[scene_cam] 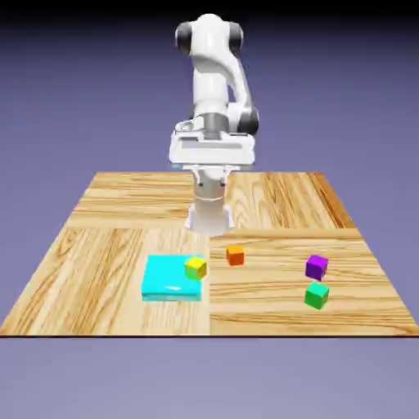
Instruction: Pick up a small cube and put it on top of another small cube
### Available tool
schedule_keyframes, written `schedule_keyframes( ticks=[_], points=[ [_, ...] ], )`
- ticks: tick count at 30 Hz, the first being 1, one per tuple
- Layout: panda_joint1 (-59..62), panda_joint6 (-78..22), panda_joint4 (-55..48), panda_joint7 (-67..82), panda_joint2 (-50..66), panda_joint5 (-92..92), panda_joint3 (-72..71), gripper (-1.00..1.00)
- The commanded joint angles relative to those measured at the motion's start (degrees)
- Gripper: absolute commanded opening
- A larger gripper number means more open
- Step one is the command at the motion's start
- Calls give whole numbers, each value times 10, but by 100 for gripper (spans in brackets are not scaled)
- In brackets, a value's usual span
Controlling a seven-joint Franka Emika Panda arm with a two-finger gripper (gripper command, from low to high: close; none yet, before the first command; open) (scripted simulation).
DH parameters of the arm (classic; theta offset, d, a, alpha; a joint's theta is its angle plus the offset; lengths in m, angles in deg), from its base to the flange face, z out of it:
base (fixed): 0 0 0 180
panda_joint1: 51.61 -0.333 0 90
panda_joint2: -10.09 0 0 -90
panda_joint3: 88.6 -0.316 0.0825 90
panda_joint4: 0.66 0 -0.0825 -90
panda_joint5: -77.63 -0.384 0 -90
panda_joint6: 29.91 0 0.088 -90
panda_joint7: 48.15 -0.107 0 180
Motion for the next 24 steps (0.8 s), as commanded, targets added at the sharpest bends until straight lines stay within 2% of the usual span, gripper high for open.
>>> schedule_keyframes(
  ticks=[1, 24],
  points=[
    [5, -14, -9, -15, 21, -8, -15, 0],
    [120, -327, -208, -363, 498, -187, -359, 0]
  ],
)
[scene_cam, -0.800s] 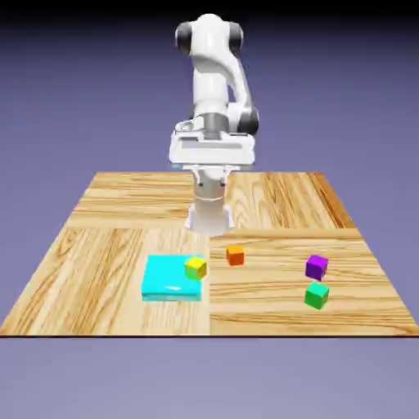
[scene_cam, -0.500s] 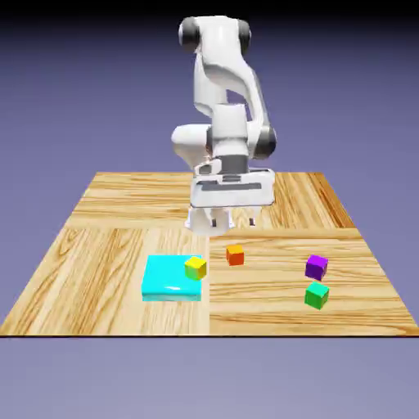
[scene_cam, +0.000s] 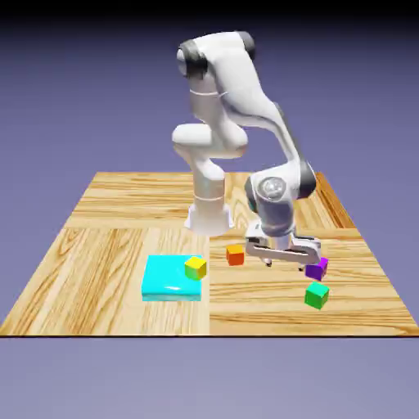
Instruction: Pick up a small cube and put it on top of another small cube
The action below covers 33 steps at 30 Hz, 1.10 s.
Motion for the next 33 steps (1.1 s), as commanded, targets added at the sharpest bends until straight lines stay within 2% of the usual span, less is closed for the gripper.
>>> schedule_keyframes(
  ticks=[1, 5, 7, 12, 13, 18, 29, 31, 33],
  points=[
    [5, -14, -9, -15, 21, -8, -15, 0],
    [25, -68, -43, -76, 104, -39, -75, 0],
    [26, -71, -45, -78, 108, -40, -77, 0],
    [-33, 27, -38, -75, 192, -31, -46, 0],
    [-33, 27, -38, -75, 192, -31, -46, -100],
    [25, -69, -45, -78, 109, -40, -77, -100],
    [253, 99, -13, -218, 92, -205, -225, -100],
    [265, 107, -11, -225, 91, -214, -233, -100],
    [226, 145, -21, -220, 132, -208, -210, -100]
  ],
)
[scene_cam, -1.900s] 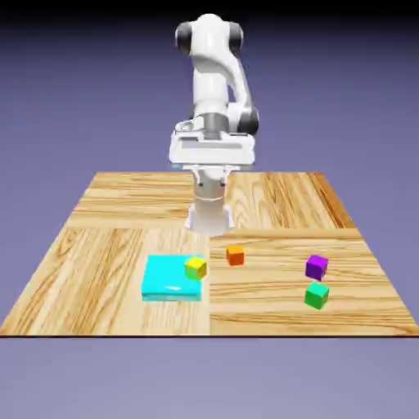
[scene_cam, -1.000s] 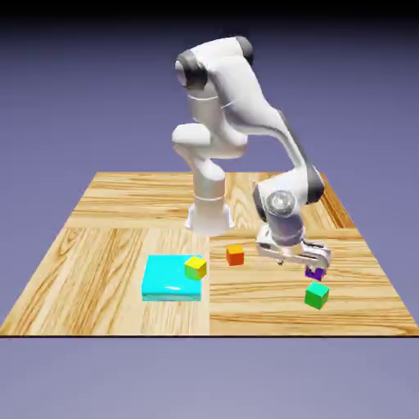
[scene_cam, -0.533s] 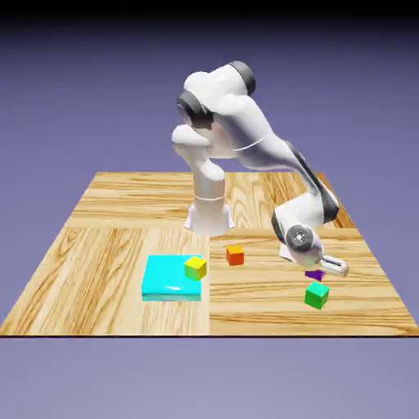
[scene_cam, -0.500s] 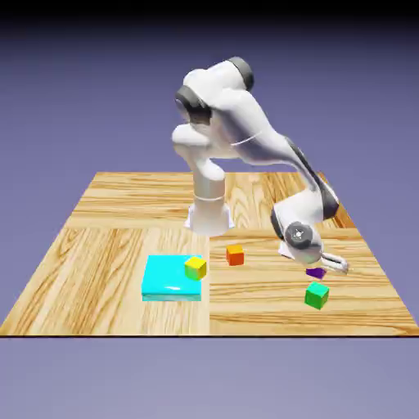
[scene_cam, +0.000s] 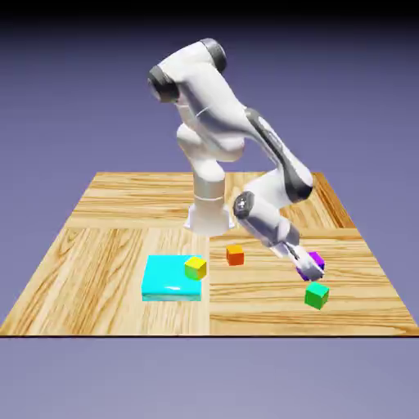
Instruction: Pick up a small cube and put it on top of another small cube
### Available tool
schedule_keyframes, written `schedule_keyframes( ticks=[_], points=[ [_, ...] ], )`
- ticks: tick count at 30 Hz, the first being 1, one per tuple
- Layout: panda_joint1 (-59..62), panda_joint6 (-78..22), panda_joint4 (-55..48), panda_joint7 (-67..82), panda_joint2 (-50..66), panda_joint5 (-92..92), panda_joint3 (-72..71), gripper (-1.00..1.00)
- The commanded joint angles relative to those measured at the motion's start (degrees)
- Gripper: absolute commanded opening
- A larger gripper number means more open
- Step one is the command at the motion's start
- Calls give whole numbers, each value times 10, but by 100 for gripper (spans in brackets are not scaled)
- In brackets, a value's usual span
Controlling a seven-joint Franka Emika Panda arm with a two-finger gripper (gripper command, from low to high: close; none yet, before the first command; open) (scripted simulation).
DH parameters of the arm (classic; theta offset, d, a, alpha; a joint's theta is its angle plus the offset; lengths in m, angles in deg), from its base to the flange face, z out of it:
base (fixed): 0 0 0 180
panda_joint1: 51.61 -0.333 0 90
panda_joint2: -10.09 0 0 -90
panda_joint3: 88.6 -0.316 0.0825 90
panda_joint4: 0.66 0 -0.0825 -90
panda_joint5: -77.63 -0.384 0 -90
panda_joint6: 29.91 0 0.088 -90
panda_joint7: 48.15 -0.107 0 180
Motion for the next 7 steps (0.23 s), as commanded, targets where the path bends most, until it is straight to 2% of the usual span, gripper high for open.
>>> schedule_keyframes(
  ticks=[1, 4, 5, 7],
  points=[
    [-19, 19, -5, 2, 21, 3, 12, -100],
    [-61, 61, -15, 8, 67, 9, 37, -100],
    [-61, 61, -15, 8, 67, 9, 37, 100],
    [-42, 42, -11, 6, 46, 6, 26, 100]
  ],
)
